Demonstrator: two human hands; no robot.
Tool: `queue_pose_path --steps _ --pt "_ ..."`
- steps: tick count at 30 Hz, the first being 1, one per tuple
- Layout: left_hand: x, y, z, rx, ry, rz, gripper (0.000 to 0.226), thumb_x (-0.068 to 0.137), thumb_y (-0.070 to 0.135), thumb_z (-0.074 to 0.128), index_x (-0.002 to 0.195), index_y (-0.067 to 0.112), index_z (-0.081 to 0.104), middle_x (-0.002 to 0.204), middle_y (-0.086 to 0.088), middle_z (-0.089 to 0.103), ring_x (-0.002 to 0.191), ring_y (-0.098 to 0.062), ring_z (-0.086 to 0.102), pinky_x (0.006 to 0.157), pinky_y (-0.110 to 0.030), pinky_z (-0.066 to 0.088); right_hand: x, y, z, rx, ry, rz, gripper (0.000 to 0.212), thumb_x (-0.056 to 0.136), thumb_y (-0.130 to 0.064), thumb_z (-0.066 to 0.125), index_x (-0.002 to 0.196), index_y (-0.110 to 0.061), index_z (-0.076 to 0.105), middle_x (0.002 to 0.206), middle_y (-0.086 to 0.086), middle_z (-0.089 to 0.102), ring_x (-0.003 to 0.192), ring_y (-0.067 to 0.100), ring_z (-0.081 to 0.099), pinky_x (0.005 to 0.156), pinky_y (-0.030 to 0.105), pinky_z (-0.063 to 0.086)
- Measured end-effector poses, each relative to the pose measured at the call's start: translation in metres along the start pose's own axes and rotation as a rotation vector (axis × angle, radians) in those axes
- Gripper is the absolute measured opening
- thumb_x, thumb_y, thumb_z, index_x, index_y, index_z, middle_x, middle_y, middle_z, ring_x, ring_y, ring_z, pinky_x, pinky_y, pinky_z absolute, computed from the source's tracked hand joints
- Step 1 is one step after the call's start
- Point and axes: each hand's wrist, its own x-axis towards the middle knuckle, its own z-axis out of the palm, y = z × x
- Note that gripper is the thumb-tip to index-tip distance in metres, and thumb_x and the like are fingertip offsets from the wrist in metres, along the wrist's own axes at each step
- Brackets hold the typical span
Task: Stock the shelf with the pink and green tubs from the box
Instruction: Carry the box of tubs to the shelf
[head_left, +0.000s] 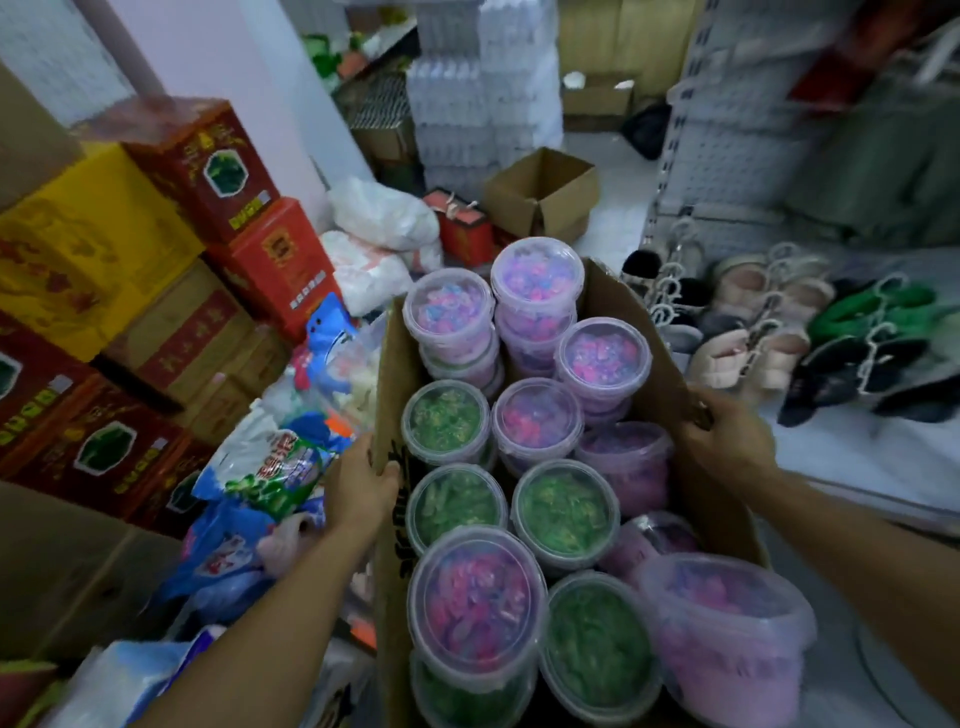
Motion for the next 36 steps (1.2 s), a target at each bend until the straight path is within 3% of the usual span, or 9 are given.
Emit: queue_pose_path --steps 4,8,11,15,19,22,28,32,36 --pt "0.002 0.046 0.026 0.001 -0.105 0.113 0.018 0.08 0.012 0.068 0.098 0.013 0.067 0.085 -0.009 0.07 0.08 -0.028 0.065 0.063 -0.029 0.043 -0.03 0.035 -0.044 -0.024 0.106 0.126 0.042 0.07 -0.035 0.055 0.108 -0.024 0.068 0.097 0.014 0.07 0.092 0.038 0.065 0.076 0.041 0.048" --pt "0.011 0.091 0.057 0.016 -0.257 0.204 0.009 0.082 0.015 0.065 0.09 0.02 0.063 0.076 0.001 0.065 0.071 -0.022 0.061 0.061 -0.027 0.044 -0.063 0.072 -0.075 -0.011 0.153 0.274 0.016 0.077 -0.027 0.057 0.09 -0.021 0.065 0.084 0.011 0.067 0.079 0.036 0.064 0.068 0.041 0.052" --pt "0.016 0.125 0.083 0.004 -0.373 0.303 0.009 0.079 0.017 0.062 0.08 0.024 0.057 0.071 0.002 0.063 0.067 -0.023 0.061 0.063 -0.037 0.054 -0.091 0.096 -0.096 -0.011 0.211 0.411 0.025 0.074 -0.03 0.055 0.097 -0.027 0.063 0.087 0.01 0.068 0.082 0.036 0.064 0.071 0.041 0.052" --pt "0.006 0.186 0.115 0.052 -0.424 0.491 0.01 0.08 0.013 0.063 0.078 0.018 0.055 0.068 0.001 0.056 0.066 -0.024 0.054 0.059 -0.03 0.038 -0.128 0.127 -0.121 -0.018 0.335 0.602 0.037 0.079 -0.016 0.061 0.116 -0.023 0.063 0.102 0.016 0.069 0.095 0.04 0.063 0.079 0.041 0.048" --pt "-0.016 0.245 0.154 0.068 -0.51 0.654 0.015 0.08 0.01 0.062 0.075 0.02 0.051 0.062 0.003 0.05 0.065 -0.025 0.05 0.058 -0.029 0.032 -0.165 0.162 -0.147 0.002 0.458 0.708 0.043 0.071 -0.026 0.051 0.111 -0.022 0.064 0.098 0.013 0.069 0.093 0.038 0.064 0.079 0.04 0.048" --pt "-0.043 0.294 0.186 0.09 -0.571 0.77 0.012 0.08 0.009 0.06 0.079 0.02 0.054 0.062 0.003 0.053 0.064 -0.025 0.052 0.057 -0.029 0.034 -0.193 0.198 -0.169 0.036 0.561 0.767 0.047 0.062 -0.027 0.046 0.102 -0.018 0.068 0.084 0.013 0.069 0.084 0.036 0.065 0.072 0.037 0.049" --pt "-0.122 0.396 0.265 0.019 -0.705 0.97 0.015 0.079 0.01 0.063 0.094 0.015 0.062 0.079 0.0 0.066 0.074 -0.022 0.061 0.066 -0.029 0.046 -0.248 0.292 -0.225 0.078 0.699 0.894 0.023 0.063 -0.022 0.048 0.078 -0.013 0.062 0.067 0.01 0.062 0.067 0.033 0.061 0.061 0.037 0.05" --pt "-0.192 0.472 0.324 0.046 -0.77 1.016 0.019 0.076 0.018 0.063 0.095 0.02 0.065 0.082 -0.002 0.07 0.077 -0.027 0.065 0.071 -0.039 0.055 -0.282 0.365 -0.276 0.096 0.791 0.943 0.004 0.06 -0.021 0.045 0.06 -0.019 0.049 0.054 0.001 0.051 0.061 0.025 0.055 0.056 0.036 0.044" --pt "-0.271 0.549 0.374 0.016 -0.803 1.079 0.015 0.076 0.012 0.067 0.092 0.014 0.067 0.079 -0.004 0.07 0.077 -0.027 0.065 0.071 -0.037 0.054 -0.312 0.439 -0.34 0.089 0.856 0.983 0.013 0.063 -0.028 0.046 0.067 -0.021 0.057 0.055 0.002 0.053 0.06 0.023 0.058 0.055 0.04 0.048"
